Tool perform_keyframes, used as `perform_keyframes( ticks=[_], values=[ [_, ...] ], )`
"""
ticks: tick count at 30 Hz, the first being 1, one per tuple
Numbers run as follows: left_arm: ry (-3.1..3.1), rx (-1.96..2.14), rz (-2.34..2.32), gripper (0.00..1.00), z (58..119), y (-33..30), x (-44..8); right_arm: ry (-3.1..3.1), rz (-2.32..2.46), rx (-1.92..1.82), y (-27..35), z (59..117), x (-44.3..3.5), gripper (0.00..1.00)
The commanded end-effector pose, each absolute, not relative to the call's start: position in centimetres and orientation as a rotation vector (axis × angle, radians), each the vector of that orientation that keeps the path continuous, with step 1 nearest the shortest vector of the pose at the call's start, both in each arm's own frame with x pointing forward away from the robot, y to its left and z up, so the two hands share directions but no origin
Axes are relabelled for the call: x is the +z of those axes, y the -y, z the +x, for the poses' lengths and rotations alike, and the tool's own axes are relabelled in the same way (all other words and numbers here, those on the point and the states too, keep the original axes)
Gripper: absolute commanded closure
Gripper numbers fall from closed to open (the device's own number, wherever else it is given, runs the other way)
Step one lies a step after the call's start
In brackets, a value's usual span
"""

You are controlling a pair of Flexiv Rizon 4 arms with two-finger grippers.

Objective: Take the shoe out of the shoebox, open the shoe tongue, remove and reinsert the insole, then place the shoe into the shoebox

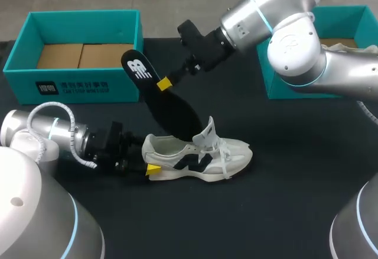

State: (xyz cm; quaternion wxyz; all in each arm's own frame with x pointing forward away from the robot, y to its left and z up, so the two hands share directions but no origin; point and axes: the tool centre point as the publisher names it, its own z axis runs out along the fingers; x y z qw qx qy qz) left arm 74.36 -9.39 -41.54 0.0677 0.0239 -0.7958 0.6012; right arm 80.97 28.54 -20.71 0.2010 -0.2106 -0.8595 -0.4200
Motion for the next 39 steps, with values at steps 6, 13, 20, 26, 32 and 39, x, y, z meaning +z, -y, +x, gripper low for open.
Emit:
perform_keyframes(
  ticks=[6,13,20,26,32,39],
  values=[
    [2.399,1.811,0.075,1.0,74.3,9.4,-42.0,2.304,-0.687,-1.168,-27.7,82.0,-17.6,1.0],
    [2.399,1.811,0.075,1.0,74.3,9.4,-42.0,2.188,-0.774,-1.223,-27.4,81.9,-14.7,1.0],
    [2.399,1.811,0.075,1.0,74.3,9.4,-42.0,2.116,-0.876,-1.297,-26.3,81.8,-11.5,1.0],
    [2.399,1.811,0.075,1.0,74.3,9.4,-42.0,2.092,-0.968,-1.359,-24.6,80.9,-9.1,1.0],
    [2.399,1.811,0.075,1.0,74.3,9.4,-42.0,2.082,-1.032,-1.467,-23.2,80.3,-7.9,1.0],
    [2.399,1.811,0.075,1.0,74.3,9.4,-42.0,2.093,-1.073,-1.569,-21.9,80.1,-7.2,1.0]
  ],
)
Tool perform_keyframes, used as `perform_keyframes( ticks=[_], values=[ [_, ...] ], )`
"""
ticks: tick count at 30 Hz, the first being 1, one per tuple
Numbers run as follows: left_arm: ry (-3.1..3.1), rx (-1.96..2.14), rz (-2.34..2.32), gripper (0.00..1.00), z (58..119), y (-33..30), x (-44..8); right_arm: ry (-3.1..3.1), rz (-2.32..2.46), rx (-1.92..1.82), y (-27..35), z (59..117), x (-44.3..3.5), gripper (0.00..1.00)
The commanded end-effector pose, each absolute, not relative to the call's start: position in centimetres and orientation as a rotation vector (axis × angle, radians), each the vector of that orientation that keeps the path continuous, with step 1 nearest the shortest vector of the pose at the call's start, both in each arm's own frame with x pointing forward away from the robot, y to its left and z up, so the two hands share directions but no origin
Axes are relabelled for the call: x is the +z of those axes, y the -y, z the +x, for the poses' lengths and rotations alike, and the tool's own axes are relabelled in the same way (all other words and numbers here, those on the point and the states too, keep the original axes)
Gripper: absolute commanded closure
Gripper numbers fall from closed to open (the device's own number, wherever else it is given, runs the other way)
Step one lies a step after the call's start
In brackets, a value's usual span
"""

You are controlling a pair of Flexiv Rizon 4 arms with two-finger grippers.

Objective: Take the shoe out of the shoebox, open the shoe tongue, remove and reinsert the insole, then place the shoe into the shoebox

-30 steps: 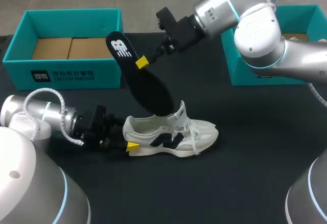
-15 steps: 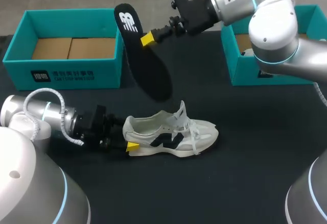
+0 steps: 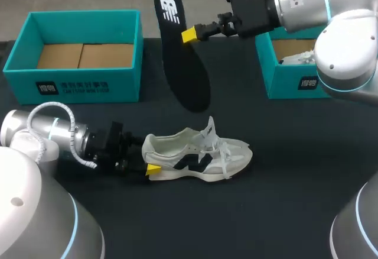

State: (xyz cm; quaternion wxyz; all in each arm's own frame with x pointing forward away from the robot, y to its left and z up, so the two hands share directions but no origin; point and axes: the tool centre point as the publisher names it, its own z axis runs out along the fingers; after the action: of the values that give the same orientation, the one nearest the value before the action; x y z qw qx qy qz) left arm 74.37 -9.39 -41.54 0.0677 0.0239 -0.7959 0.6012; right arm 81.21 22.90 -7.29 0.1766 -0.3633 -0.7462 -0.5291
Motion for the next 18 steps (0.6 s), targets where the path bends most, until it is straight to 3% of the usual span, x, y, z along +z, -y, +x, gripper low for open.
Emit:
perform_keyframes(
  ticks=[1,18],
  values=[
    [2.399,1.811,0.075,1.0,74.32,9.39,-41.96,2.1,-1.073,-1.566,-21.71,80.09,-7.11,1.0],
    [2.399,1.811,0.075,1.0,74.32,9.39,-41.96,2.112,-1.063,-1.575,-21.36,80.18,-7.06,1.0]
  ],
)
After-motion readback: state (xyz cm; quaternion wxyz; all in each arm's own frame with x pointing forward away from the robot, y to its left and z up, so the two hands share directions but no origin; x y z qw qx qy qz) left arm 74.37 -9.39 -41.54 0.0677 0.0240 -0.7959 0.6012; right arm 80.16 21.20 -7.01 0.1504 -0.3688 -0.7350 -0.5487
